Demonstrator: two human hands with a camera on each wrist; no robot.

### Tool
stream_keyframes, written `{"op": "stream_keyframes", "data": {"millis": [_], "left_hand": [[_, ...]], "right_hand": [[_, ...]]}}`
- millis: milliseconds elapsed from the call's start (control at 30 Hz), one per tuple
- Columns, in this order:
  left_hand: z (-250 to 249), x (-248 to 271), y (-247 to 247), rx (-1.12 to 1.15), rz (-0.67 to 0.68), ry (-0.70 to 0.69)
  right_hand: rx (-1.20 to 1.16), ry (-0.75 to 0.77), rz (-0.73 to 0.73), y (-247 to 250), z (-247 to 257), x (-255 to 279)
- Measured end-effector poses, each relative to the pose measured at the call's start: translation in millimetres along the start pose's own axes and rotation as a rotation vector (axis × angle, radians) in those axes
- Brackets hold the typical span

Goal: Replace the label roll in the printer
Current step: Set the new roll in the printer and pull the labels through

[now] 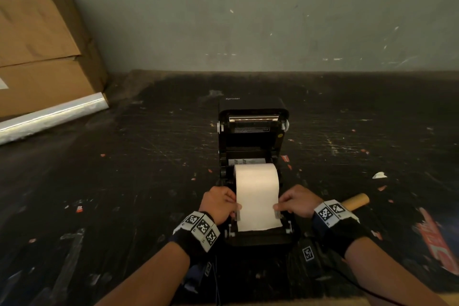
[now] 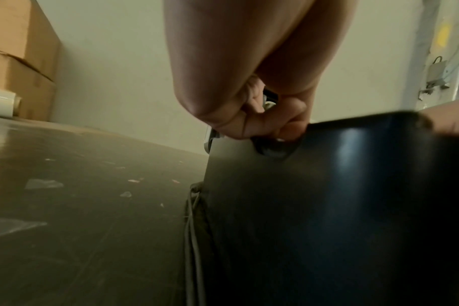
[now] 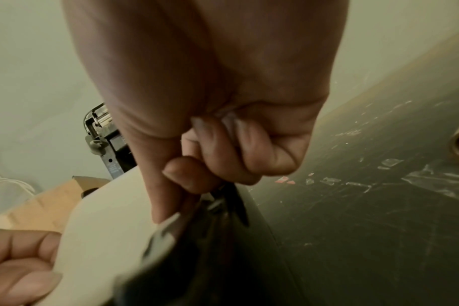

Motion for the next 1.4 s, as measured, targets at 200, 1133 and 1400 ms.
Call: {"op": "stream_keyframes", "data": {"millis": [200, 1133, 1400], "left_hand": [[-5, 1, -2, -0.029, 0.018, -0.035], [-33, 42, -48, -0.59, 0.231, -0.55], [-38, 49, -46, -0.525, 0.185, -0.608]], "right_hand": [[-0.053, 0.008, -0.029, 2, 0, 0], [0.168, 0.28, -0.014, -22, 13, 50], [0.134, 0.318, -0.07, -22, 16, 57]]}}
Point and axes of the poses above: each hand's wrist, its own x-axis away from the middle knuckle, its own y-axis out of the back of the hand, z = x × y, the point moved 10 cm from there along -x, towards the middle knuckle, and after that the axes turned 3 degrees about -y, right-handed, at the moved point
